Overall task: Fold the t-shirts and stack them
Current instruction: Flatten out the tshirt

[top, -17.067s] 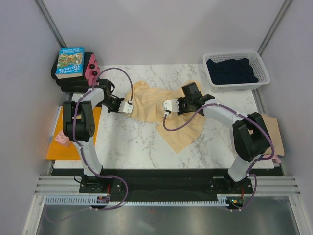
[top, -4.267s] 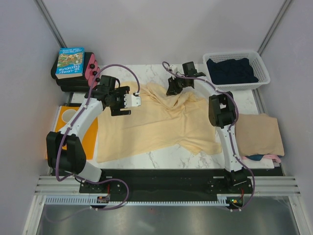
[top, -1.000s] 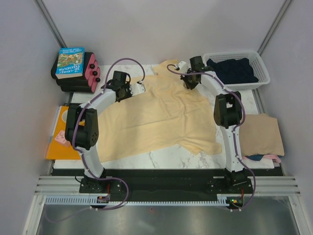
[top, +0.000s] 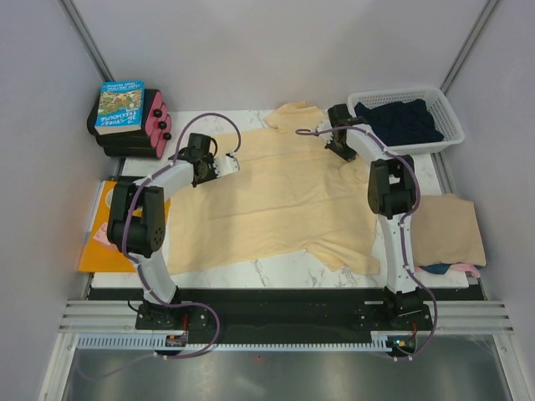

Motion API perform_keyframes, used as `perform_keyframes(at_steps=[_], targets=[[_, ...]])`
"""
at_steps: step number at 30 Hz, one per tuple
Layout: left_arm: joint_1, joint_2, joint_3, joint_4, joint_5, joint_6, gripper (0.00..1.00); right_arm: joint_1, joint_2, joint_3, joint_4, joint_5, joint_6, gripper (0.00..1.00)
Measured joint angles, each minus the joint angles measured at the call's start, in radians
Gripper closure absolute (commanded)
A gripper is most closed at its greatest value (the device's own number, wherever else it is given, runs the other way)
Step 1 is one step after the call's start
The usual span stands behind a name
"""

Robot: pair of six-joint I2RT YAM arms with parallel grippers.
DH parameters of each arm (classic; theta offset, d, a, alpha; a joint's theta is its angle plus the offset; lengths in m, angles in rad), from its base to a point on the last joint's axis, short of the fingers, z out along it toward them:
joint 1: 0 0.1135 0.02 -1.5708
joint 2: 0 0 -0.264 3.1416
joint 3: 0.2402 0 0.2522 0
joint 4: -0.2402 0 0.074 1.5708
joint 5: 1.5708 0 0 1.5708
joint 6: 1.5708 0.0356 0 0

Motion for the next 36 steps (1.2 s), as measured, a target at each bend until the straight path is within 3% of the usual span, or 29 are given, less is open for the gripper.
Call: perform_keyframes(at_steps=[12,26,35,36], targets=[[0.015,-0.016,0.054,-0.318,0.126,0.018,0.98,-0.006,-0.048,0.0,-0.134,-0.086,-0.044,1.0],[0.03,-0.053,-0.109,-0.331,0.212,0.045,0.98,-0.008,-0.087,-0.085,-0.203,-0.188,-0.129,1.0],[0.037,-0.082,-0.137,-0.583,0.422,0.103,0.98,-0.008,-0.102,-0.085,-0.323,-0.249,-0.225,1.0],[0.037,-0.076,-0.138,-0.618,0.445,0.104,0.98,-0.008,-0.103,-0.085,-0.338,-0.253,-0.234,0.94]])
